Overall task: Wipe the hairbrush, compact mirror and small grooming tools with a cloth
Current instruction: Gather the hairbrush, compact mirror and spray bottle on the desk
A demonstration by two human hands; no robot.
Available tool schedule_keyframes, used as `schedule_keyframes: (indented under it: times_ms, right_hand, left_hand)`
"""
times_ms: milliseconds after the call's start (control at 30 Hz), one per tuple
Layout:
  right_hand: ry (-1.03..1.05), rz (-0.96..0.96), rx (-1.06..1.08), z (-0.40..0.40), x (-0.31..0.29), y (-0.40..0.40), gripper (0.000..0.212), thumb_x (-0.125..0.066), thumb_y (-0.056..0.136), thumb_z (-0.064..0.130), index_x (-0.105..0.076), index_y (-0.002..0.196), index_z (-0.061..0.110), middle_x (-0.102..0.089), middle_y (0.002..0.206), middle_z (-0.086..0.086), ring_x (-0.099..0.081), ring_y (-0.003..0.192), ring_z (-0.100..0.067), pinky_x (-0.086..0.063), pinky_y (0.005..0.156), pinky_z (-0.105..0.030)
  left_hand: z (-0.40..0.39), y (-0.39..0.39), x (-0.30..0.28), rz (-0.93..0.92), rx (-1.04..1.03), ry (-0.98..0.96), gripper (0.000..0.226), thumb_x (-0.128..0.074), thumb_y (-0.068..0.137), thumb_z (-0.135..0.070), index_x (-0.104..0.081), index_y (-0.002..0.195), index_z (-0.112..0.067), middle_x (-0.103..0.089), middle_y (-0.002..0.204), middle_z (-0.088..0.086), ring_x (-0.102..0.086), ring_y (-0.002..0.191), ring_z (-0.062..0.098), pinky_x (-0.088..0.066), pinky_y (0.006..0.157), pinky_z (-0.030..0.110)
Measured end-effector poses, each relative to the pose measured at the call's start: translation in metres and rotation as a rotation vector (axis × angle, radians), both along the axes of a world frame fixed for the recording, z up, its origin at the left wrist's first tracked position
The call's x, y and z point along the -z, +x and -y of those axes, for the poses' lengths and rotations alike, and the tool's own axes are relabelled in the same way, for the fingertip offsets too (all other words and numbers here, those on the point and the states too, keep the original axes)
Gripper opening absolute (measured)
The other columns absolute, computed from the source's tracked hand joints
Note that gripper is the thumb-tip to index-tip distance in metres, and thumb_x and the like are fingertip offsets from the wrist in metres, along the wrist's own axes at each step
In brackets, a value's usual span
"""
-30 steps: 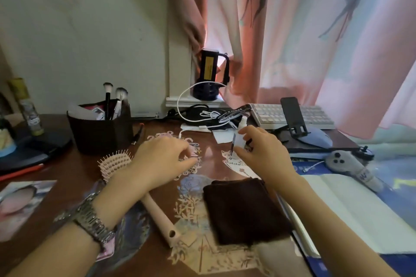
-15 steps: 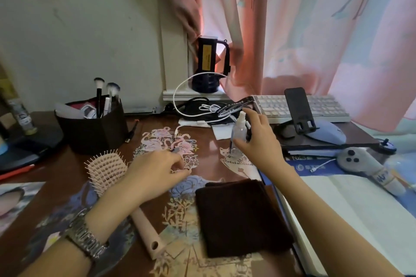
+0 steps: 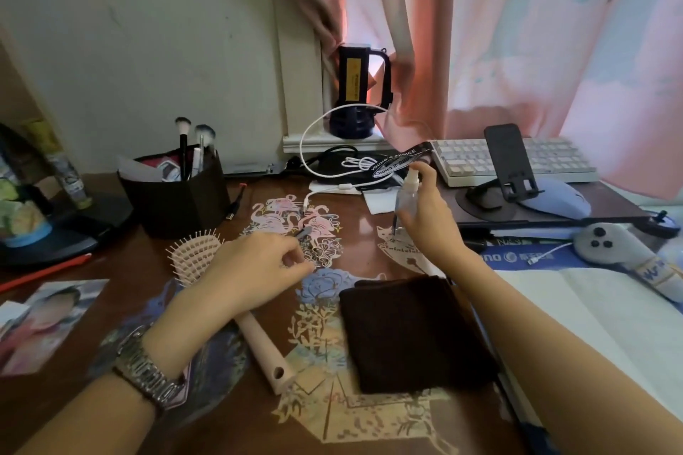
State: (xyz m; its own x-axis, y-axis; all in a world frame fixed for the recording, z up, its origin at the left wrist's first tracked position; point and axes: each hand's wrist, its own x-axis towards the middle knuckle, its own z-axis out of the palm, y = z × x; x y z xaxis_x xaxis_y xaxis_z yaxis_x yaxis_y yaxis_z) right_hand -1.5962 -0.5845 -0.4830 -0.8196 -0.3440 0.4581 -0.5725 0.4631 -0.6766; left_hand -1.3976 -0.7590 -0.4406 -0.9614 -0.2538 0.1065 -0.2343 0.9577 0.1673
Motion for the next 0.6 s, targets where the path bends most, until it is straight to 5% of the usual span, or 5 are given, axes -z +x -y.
schedule_keyframes:
  times_ms: [200,333,500,600]
  right_hand:
    - [-0.043,-0.029,-0.135,-0.002,-0.006,0.008,0.039,-0.045,0.098,0.024,-0.024,0.129,0.034,-0.053,0.098,-0.009,-0.054,0.062,-0.017,-0.042,0.058,-0.034]
    - [-0.016,-0.060,-0.268,0.001,-0.027,0.042,0.065,-0.054,0.088,0.007,-0.020,0.131,0.041,-0.050,0.103,-0.006,-0.056,0.074,-0.030,-0.049,0.070,-0.043]
    - [0.029,-0.114,-0.376,0.011,-0.044,0.092,0.065,-0.046,0.087,0.000,-0.019,0.130,0.040,-0.052,0.099,-0.019,-0.054,0.081,-0.036,-0.046,0.081,-0.048]
    - [0.049,-0.086,-0.340,0.015,-0.041,0.113,0.058,-0.045,0.086,0.011,-0.021,0.132,0.037,-0.054,0.092,-0.010,-0.056,0.077,-0.028,-0.048,0.075,-0.043]
  left_hand:
    - [0.015,0.014,-0.008,-0.051,-0.026,0.038,0.030,-0.051,0.082,-0.063,-0.065,0.088,-0.037,-0.060,0.086,-0.021,-0.059,0.087,0.005,-0.053,0.073,0.030]
    - [0.027,0.028,-0.009,-0.076,-0.054,0.030,0.029,-0.050,0.082,-0.064,-0.064,0.089,-0.039,-0.059,0.088,-0.023,-0.056,0.084,0.002,-0.049,0.065,0.025]
    - [0.042,0.051,-0.006,-0.117,-0.077,0.061,0.026,-0.052,0.083,-0.061,-0.065,0.090,-0.039,-0.059,0.090,-0.021,-0.055,0.083,0.005,-0.043,0.063,0.027]
    - [0.052,0.064,0.000,-0.142,-0.097,0.077,0.026,-0.051,0.083,-0.059,-0.065,0.091,-0.039,-0.061,0.096,-0.020,-0.056,0.087,0.007,-0.041,0.065,0.028]
